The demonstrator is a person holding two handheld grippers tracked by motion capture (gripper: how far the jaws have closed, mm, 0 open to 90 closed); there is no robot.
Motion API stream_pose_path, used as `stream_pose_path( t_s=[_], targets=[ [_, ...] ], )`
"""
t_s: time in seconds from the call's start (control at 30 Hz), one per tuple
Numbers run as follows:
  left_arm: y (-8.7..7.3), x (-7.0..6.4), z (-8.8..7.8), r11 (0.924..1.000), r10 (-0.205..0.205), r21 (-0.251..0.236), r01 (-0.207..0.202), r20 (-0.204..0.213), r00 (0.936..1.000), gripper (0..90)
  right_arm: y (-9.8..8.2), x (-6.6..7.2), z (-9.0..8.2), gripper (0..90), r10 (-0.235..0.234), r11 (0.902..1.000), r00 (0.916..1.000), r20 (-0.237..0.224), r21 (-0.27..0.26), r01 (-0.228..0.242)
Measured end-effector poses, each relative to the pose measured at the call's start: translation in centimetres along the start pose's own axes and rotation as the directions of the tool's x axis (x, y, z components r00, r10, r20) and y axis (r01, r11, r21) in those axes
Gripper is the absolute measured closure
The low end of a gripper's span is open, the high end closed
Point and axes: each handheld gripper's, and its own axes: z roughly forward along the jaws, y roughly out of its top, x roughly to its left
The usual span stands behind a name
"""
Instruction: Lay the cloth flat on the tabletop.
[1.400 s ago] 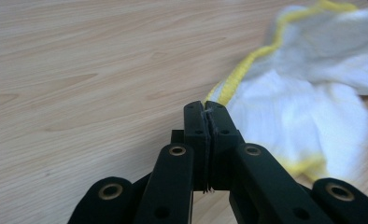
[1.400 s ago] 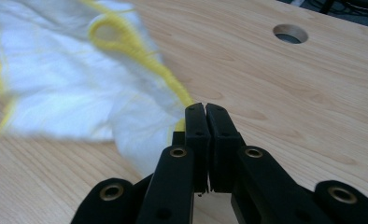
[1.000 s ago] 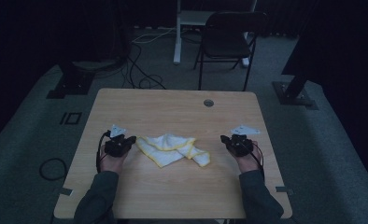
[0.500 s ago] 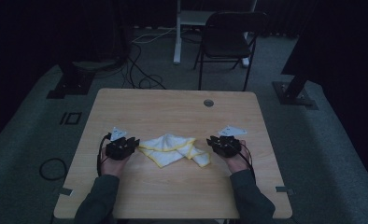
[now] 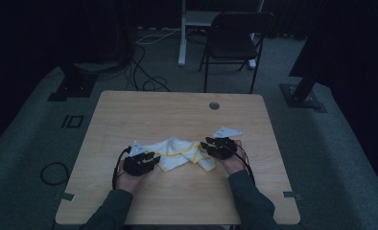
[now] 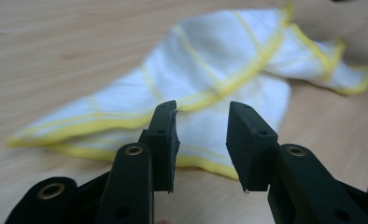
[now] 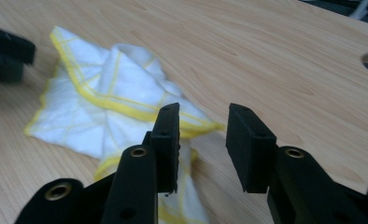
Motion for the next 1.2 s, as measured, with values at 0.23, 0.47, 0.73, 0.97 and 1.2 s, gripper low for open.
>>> stream_pose_path(
  t_s=[0.23, 0.47, 0.73, 0.97, 1.2],
  targets=[
    [-0.5, -1.9, 1.7, 0.9981, 0.043, 0.041, -0.045, 0.056, 0.9975, 63.5, 0.9, 1.0, 1.0, 62.7, -0.039, 0.9992, 0.9985, -0.037, -0.005, 0.039],
    [-0.8, -3.2, 2.8, 0.9956, 0.065, 0.062, -0.070, 0.084, 0.9944, 61.4, 1.9, 2.0, 2.4, 68.0, -0.089, 0.9959, 0.9932, -0.075, 0.013, 0.090],
    [-0.9, -4.0, 3.6, 0.9901, 0.113, 0.077, -0.117, 0.054, 0.9921, 61.4, 2.4, 2.8, 4.7, 59.2, -0.110, 0.9919, 0.9883, -0.105, 0.050, 0.116],
    [-0.9, -3.7, 3.6, 0.9896, 0.120, 0.079, -0.120, 0.014, 0.9927, 78.3, 3.0, 2.8, 6.2, 76.4, -0.140, 0.9827, 0.9836, -0.113, 0.105, 0.152],
    [-1.1, -2.7, 2.7, 0.9876, 0.118, 0.105, -0.117, -0.006, 0.9930, 84.8, 3.1, 1.9, 5.6, 90.0, -0.110, 0.9849, 0.9908, -0.079, 0.125, 0.119]
  ],
)
